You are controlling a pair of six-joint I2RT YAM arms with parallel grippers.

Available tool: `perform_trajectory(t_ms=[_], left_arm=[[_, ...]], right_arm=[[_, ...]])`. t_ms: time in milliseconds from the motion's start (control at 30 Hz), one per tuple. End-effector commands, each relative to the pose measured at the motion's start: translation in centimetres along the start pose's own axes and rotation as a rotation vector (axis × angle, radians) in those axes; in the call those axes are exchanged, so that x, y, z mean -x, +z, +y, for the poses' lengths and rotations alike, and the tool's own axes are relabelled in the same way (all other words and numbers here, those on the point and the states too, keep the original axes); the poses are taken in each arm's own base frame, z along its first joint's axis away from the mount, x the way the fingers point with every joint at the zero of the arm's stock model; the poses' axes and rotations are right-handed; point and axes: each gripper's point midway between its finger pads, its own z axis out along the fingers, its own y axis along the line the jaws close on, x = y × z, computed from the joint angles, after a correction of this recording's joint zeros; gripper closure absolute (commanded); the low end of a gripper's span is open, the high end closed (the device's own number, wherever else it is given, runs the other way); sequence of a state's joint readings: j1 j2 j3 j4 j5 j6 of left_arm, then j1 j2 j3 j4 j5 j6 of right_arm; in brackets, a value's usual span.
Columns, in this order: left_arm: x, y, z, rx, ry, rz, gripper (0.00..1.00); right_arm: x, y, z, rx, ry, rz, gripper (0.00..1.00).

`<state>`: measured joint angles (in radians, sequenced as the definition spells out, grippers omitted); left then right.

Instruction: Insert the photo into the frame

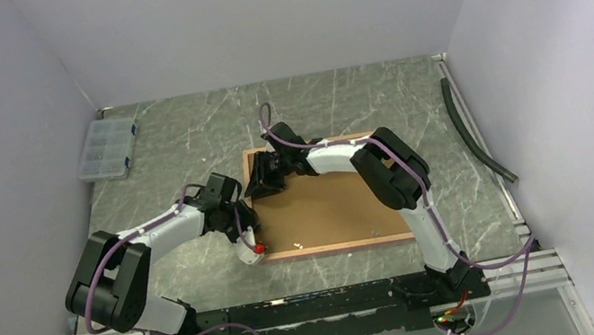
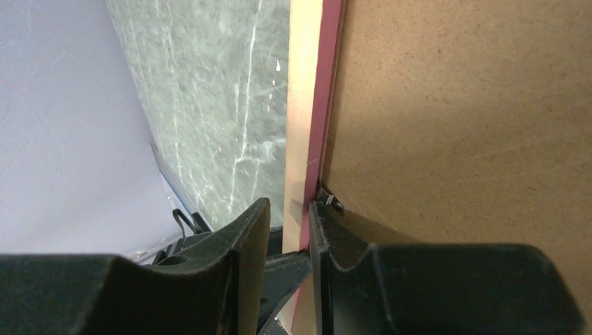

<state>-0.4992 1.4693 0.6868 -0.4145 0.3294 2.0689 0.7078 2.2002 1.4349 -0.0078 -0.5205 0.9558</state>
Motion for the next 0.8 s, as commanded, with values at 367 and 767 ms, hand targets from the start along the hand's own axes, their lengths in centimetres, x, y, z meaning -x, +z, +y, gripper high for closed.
perform_trajectory(t_ms=[367,767], left_arm=[[4.8,0.7,-5.5,-0.192,0.428,-0.198,0.76],[3.4,-3.9,-2.0,-0.026,0.203,-0.058,0.06]], right_arm=[[1.6,-2.2,1.7,0.035,-0.046,-0.078,0.66],[5.9,-9.5,1.4,-0.005,-0.048,-0.236,0.48]])
